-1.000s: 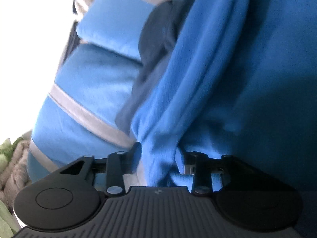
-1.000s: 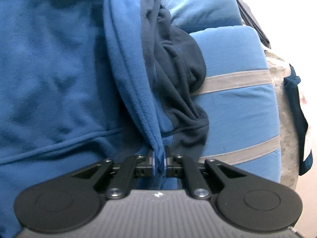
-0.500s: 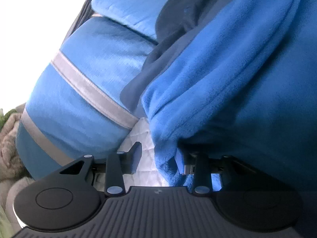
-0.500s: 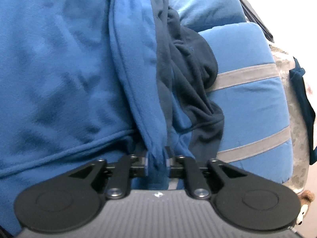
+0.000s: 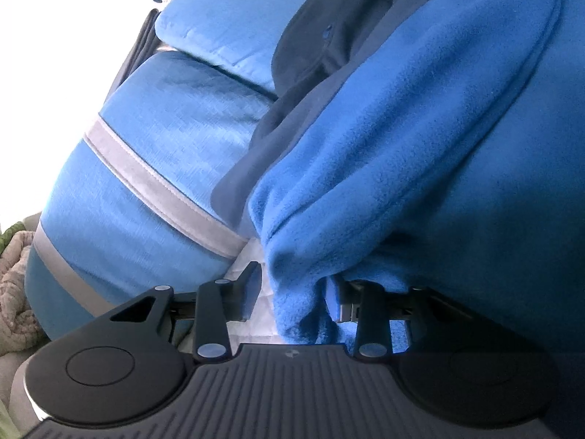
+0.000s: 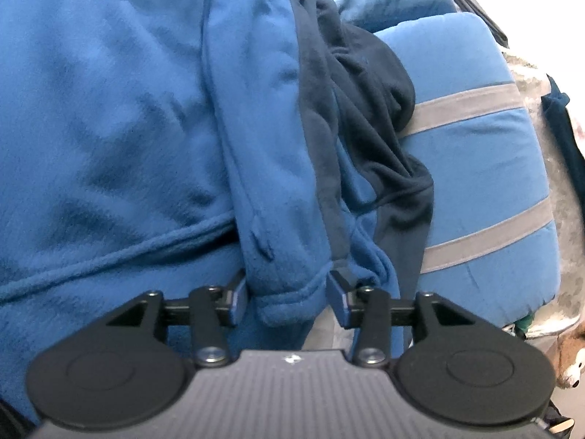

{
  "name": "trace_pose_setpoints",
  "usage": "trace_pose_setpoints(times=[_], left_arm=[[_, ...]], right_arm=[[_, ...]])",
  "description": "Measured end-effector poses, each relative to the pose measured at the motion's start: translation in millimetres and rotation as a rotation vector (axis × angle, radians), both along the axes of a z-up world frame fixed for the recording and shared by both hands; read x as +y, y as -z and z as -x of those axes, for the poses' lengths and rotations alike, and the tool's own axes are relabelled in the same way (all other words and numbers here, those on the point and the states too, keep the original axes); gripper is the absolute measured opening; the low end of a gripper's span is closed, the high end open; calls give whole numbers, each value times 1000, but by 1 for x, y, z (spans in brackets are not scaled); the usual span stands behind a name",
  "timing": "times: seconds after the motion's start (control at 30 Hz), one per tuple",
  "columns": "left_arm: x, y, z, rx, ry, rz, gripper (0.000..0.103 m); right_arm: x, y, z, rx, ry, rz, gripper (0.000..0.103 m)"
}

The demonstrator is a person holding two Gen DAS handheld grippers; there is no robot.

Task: Fold clothes
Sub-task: 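Hold the hoodie up with both grippers and fold it over itself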

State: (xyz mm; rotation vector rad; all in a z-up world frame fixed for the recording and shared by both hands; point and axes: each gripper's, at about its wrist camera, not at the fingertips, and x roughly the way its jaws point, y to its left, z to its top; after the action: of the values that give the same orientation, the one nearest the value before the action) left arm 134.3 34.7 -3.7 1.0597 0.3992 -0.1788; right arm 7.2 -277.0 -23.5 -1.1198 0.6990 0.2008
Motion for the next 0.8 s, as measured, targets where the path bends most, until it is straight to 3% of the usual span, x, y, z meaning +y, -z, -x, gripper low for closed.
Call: trace_pose_setpoints(times=[0.13,0.2,0.3,0.43,0.57,0.63,0.7,0.8], left_arm=[[1,-2,-1,4,-23,22,33],[3,-5,-3,5,-41,42,21],[11,-10,-9,8,-90,87,14],[20,-17,-15,-23,-140,84,13],[25,-23,-14,-47,-134,81,14],[27,-16,-15,-22,-127,60,14],[29,-3,-16,15,-107,22,16],[34,11,-11,-6,-69,-18,16]], right_arm=[[1,9,-2,-11,9,13,61],[6,17,-3,-26,-10,49,57],[9,19,-7,-42,-59,129,24],[2,-1,-27,-171,-118,247,21],[-2,-34,-46,-317,-74,269,21],[-2,-23,-45,-239,-71,252,21],[-1,2,-41,-105,-80,229,21],[4,30,-35,-2,-80,194,21]])
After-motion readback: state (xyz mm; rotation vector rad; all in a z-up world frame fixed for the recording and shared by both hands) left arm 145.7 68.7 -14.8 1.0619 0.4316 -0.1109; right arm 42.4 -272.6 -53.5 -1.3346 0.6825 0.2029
